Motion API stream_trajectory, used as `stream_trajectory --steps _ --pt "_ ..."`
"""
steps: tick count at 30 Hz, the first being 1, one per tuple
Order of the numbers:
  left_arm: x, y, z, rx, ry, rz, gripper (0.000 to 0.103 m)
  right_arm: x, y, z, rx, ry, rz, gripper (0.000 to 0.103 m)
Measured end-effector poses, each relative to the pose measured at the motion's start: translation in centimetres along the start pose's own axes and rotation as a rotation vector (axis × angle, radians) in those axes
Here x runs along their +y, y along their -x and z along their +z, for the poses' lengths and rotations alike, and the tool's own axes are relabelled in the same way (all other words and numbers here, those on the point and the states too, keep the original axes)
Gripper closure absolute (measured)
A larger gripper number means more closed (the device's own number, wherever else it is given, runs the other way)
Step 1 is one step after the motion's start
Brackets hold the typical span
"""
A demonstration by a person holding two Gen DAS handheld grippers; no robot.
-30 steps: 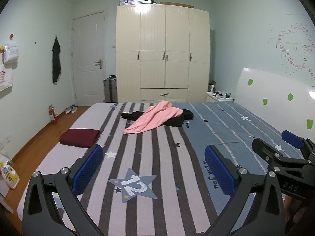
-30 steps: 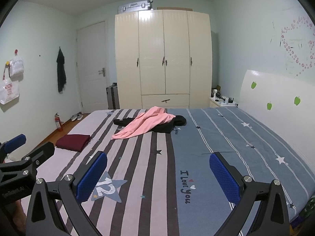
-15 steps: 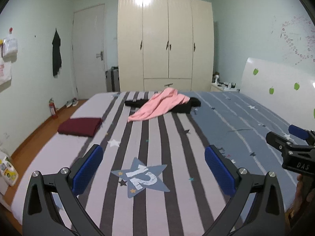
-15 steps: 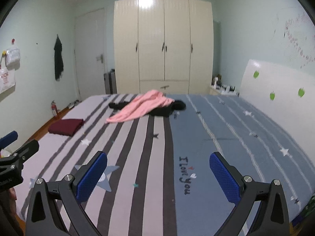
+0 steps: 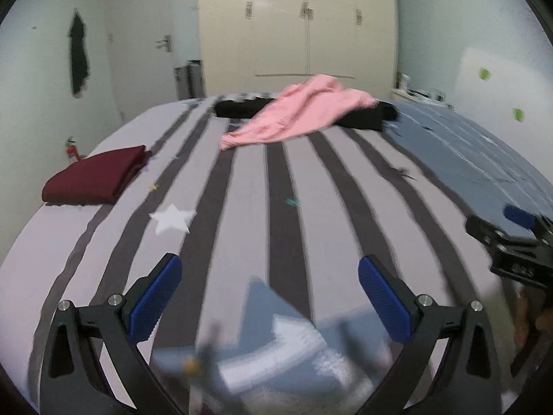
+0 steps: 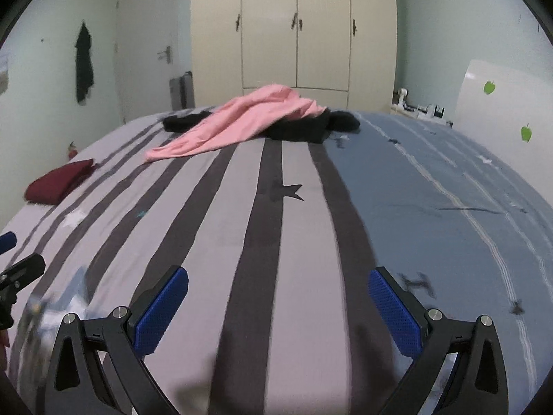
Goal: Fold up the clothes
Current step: 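Move both grippers toward the pink shirt and grasp its hem with the left gripper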
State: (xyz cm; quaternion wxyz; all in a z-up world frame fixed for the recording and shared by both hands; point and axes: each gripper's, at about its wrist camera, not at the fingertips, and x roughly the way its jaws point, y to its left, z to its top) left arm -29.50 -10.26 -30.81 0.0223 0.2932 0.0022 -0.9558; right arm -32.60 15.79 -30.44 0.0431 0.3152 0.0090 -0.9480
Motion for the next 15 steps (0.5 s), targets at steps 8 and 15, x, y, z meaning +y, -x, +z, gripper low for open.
stream_trajectory --steps 8,15 --pt "2.4 -11.1 5.8 0.098 0.045 0.068 0.002 0.4 -7.2 5.4 0.089 -0.032 0.022 0.000" --pt "5.3 -23.0 13.0 0.154 0.119 0.085 0.002 -1.3 -14.8 12.6 0.143 -0.084 0.028 0.000"
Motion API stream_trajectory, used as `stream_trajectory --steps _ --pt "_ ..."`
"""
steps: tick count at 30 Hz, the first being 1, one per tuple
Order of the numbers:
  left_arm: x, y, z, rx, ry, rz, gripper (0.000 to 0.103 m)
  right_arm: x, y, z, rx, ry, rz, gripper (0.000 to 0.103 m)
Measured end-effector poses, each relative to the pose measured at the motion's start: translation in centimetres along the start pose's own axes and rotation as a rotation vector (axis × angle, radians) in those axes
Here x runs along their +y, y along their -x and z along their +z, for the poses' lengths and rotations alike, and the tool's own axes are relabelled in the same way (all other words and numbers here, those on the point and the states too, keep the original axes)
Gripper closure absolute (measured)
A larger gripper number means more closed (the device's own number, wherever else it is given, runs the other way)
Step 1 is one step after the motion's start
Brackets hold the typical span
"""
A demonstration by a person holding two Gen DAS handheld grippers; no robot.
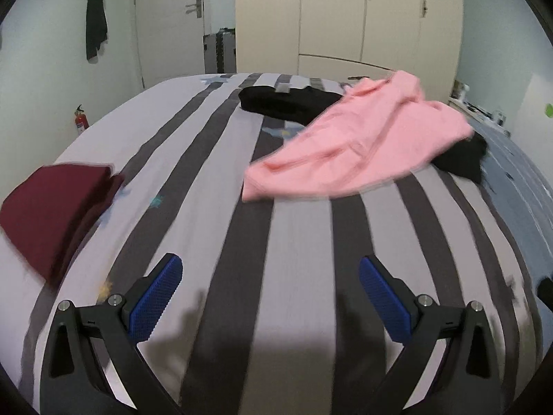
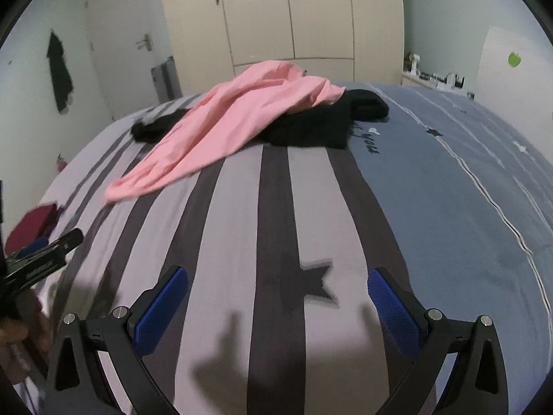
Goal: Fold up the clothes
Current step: 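Move both grippers toward the pink shirt and grasp its hem with the left gripper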
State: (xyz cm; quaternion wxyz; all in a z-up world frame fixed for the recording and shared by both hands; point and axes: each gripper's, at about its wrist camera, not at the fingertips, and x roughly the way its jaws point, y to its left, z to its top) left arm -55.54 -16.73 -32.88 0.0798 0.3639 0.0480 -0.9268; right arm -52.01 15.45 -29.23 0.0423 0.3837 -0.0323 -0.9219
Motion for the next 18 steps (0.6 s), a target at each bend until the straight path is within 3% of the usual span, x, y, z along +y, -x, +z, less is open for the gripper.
stream_trajectory --steps 6,10,12,13,15,16,18 --pt "0.1 -7.8 4.3 0.076 -0.037 0.032 0.006 -0.5 -4.3 4.2 0.005 -0.008 -0.023 0.000" --pt "1.1 -11.4 4.5 0.163 0.007 0.007 0.020 -0.9 -6.6 4.6 0.024 -0.023 -0.019 0.000" --pt "1.5 -11.6 4.2 0.168 0.032 -0.019 0.022 -0.9 -7.3 4.4 0.030 -0.025 -0.016 0.000" --pt "1.5 -11.5 4.1 0.159 0.036 -0.030 0.029 -0.8 -7.6 4.2 0.037 -0.023 -0.013 0.000" --pt "1.2 -10.9 4.0 0.149 0.010 -0.079 0.065 -0.6 -8.1 3.7 0.053 -0.018 -0.010 0.000" --pt "0.8 -10.3 4.1 0.150 -0.017 -0.106 0.091 -0.5 -8.2 3.4 0.061 -0.016 -0.009 0.000" --pt "-0.1 -9.1 3.9 0.162 -0.044 -0.156 0.093 -0.5 -8.2 3.0 0.071 -0.019 0.001 0.000"
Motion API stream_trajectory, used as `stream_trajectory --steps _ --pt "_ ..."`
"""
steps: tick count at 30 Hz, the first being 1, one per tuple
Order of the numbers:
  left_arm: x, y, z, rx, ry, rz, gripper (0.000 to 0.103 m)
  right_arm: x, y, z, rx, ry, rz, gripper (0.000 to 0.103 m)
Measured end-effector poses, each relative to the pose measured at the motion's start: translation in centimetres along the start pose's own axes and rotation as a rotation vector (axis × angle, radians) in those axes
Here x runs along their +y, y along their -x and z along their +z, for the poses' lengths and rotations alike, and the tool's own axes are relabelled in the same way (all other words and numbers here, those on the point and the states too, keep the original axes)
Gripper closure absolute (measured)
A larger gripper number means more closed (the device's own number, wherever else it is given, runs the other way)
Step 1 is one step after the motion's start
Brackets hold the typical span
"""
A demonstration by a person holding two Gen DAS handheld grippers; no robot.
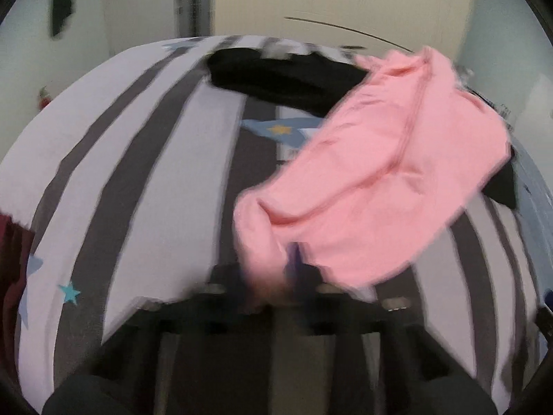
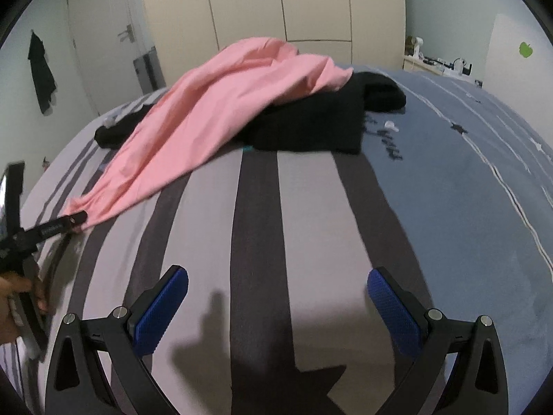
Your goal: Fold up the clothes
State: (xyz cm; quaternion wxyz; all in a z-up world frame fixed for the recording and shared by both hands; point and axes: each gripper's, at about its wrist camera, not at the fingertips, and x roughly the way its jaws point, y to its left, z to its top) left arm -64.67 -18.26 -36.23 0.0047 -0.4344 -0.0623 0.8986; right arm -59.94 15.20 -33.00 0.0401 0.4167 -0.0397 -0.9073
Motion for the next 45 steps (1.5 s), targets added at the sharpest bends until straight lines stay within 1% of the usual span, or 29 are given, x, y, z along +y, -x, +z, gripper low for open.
stream_trajectory --steps 2,5,7,9,10,12,15,17,20,23,24,25,26,27,28,29,30,31,32,33,34,35,36,38,40,41,43,44,45 --pt "-1.3 2.3 -1.3 -0.013 -0.055 -0.059 0.094 0.1 0.4 -0.2 0.002 -0.003 0.014 0.000" --pt "-2.9 5.4 -3.6 -0.022 -0.092 -0.129 0.094 0.2 1.4 -0.6 0.008 0.000 0.047 0.000" --pt "-3.8 9.0 -6.5 -0.024 -0.079 -0.198 0.094 0.4 2.1 -1.0 0.019 0.011 0.071 0.000" --pt "-4.6 11.8 -8.7 -0.028 -0.066 -0.245 0.094 0.8 3.2 -1.5 0.028 0.023 0.102 0.000" --pt "-5.0 14.1 -10.5 -0.025 -0.065 -0.272 0.095 0.9 3.8 -1.7 0.033 0.025 0.118 0.000" --pt "-5.2 17.0 -13.1 -0.018 -0.037 -0.287 0.095 1.2 5.1 -2.2 0.043 0.030 0.154 0.000" --pt "-5.0 21.3 -18.3 0.042 0.022 -0.287 0.095 0.7 7.6 -3.9 0.065 0.007 0.202 0.000" --pt "-5.5 24.2 -22.7 0.131 0.059 -0.294 0.096 -0.1 9.0 -5.6 0.098 -0.017 0.231 0.000" --pt "-7.1 28.1 -28.8 0.249 0.055 -0.315 0.096 -1.2 10.6 -8.5 0.156 -0.036 0.238 0.000" --pt "-8.4 31.3 -32.5 0.302 0.051 -0.323 0.095 -1.8 10.9 -11.1 0.220 -0.038 0.209 0.000" --pt "-8.5 32.0 -32.8 0.297 0.046 -0.305 0.095 -2.0 10.8 -11.8 0.240 -0.037 0.193 0.000" --pt "-8.4 32.6 -32.8 0.288 0.041 -0.283 0.091 -2.1 10.6 -12.3 0.255 -0.034 0.177 0.000" --pt "-8.1 32.8 -32.6 0.286 0.054 -0.275 0.079 -2.1 10.3 -12.6 0.264 -0.033 0.165 0.000" --pt "-7.3 32.8 -32.2 0.291 0.081 -0.267 0.072 -2.1 10.1 -13.0 0.273 -0.031 0.154 0.000" --pt "-6.5 32.8 -31.7 0.297 0.109 -0.259 0.056 -1.9 9.9 -13.1 0.273 -0.029 0.144 0.000" --pt "-5.5 32.8 -31.1 0.295 0.137 -0.242 0.048 -1.8 9.7 -12.9 0.266 -0.031 0.145 0.000" --pt "-4.1 33.0 -30.1 0.276 0.189 -0.231 0.048 -1.6 9.5 -12.5 0.257 -0.036 0.151 0.000" --pt "-2.6 33.3 -29.0 0.252 0.246 -0.221 0.045 -1.4 9.4 -12.2 0.248 -0.041 0.158 0.000" --pt "-1.6 33.3 -28.2 0.229 0.275 -0.213 0.033 -1.1 9.2 -11.8 0.239 -0.045 0.165 0.000" --pt "-0.7 33.4 -27.5 0.205 0.299 -0.204 0.026 -0.8 9.0 -11.3 0.229 -0.047 0.171 0.000" --pt "0.0 32.8 -26.3 0.167 0.284 -0.167 0.020 -0.3 8.6 -10.8 0.220 -0.043 0.170 0.000" --pt "0.6 32.2 -25.1 0.126 0.260 -0.124 0.020 0.1 8.2 -10.3 0.213 -0.036 0.164 0.000" --pt "0.9 31.0 -24.1 0.112 0.243 -0.120 0.020 0.6 7.6 -9.9 0.216 -0.027 0.150 0.000" --pt "1.2 28.0 -22.1 0.109 0.220 -0.129 0.020 0.8 6.1 -9.4 0.229 -0.026 0.121 0.000" --pt "1.3 24.3 -20.1 0.119 0.213 -0.143 0.020 0.9 4.8 -8.8 0.238 -0.045 0.116 0.001" --pt "1.2 22.3 -19.2 0.120 0.213 -0.152 0.020 0.9 4.5 -8.5 0.239 -0.053 0.117 0.005" --pt "0.8 18.4 -16.9 0.134 0.213 -0.176 0.020 0.8 4.2 -8.0 0.234 -0.057 0.126 0.029" --pt "0.3 17.0 -15.7 0.142 0.219 -0.192 0.020 0.8 4.0 -7.6 0.235 -0.057 0.122 0.057" --pt "-0.3 15.7 -14.7 0.149 0.228 -0.209 0.020 0.6 3.9 -7.4 0.240 -0.058 0.112 0.080"
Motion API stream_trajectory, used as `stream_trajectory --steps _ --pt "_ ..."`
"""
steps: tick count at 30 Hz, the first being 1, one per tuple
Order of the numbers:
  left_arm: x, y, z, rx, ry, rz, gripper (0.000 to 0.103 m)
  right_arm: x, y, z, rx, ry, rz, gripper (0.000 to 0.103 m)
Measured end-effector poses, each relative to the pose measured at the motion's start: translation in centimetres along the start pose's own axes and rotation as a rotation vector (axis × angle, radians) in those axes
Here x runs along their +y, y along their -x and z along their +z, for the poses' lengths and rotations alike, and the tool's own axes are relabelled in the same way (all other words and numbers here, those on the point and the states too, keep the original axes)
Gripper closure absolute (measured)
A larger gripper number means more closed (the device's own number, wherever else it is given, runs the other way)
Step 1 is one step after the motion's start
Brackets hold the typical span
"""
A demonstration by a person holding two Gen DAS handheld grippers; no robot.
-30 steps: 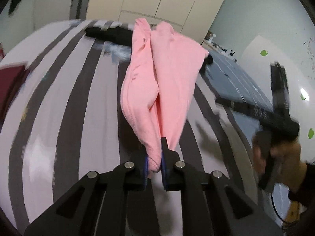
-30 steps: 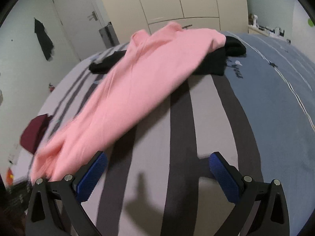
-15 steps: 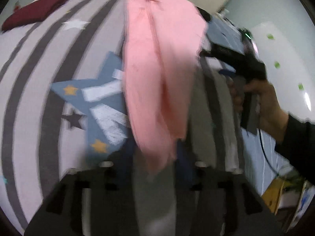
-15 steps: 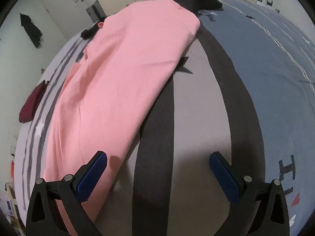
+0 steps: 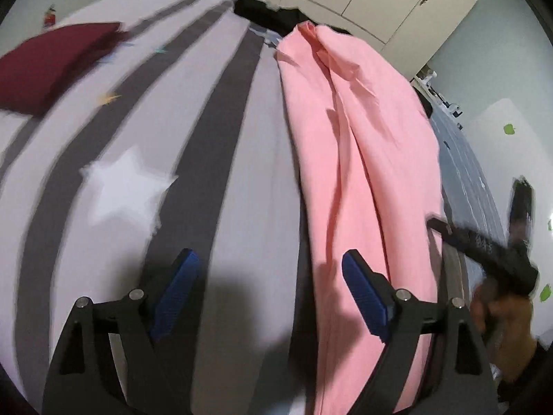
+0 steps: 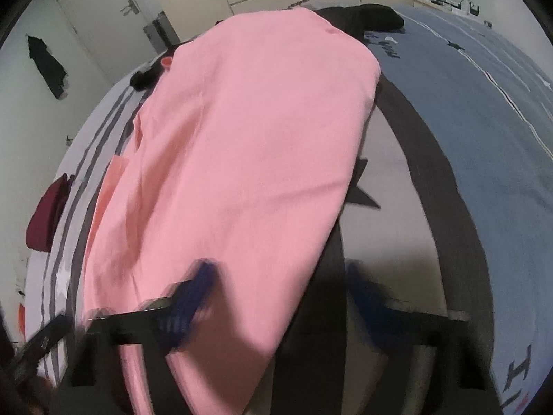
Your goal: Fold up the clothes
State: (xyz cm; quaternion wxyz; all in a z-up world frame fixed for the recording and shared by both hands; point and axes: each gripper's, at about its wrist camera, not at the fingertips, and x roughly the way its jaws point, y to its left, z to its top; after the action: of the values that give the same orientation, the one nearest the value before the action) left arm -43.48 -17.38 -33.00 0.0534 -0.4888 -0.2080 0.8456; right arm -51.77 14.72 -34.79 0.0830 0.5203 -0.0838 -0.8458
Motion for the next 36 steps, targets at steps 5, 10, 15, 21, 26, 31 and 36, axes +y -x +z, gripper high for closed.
stream_trajectory --steps 5,10,15,21,26,31,36 --pt "-1.1 -3.3 1.2 0.013 -0.066 -0.042 0.021 -0.7 -0.2 0.4 0.020 0.006 0.014 0.087" --pt "-1.1 -2.1 0.8 0.004 -0.149 -0.038 0.102 -1.1 0.2 0.3 0.013 0.033 0.015 0.100" --pt "0.3 2.0 0.2 -0.065 -0.108 -0.030 0.103 -2.6 2.2 -0.9 -0.002 0.045 -0.013 0.103" --pt "2.2 3.1 -1.5 -0.022 -0.055 -0.059 0.101 -4.5 4.2 -3.0 0.003 0.008 -0.003 0.101" --pt "1.2 1.8 -1.9 0.003 -0.039 -0.126 0.053 1.5 4.6 -2.8 -0.019 0.142 0.027 0.076" --pt "0.8 0.9 -1.3 -0.015 -0.031 -0.095 0.049 8.0 5.0 -2.8 -0.030 0.221 0.162 0.047" --pt "1.7 1.5 -1.1 -0.036 -0.006 -0.096 0.049 12.0 3.9 -4.5 0.007 0.293 0.170 0.046"
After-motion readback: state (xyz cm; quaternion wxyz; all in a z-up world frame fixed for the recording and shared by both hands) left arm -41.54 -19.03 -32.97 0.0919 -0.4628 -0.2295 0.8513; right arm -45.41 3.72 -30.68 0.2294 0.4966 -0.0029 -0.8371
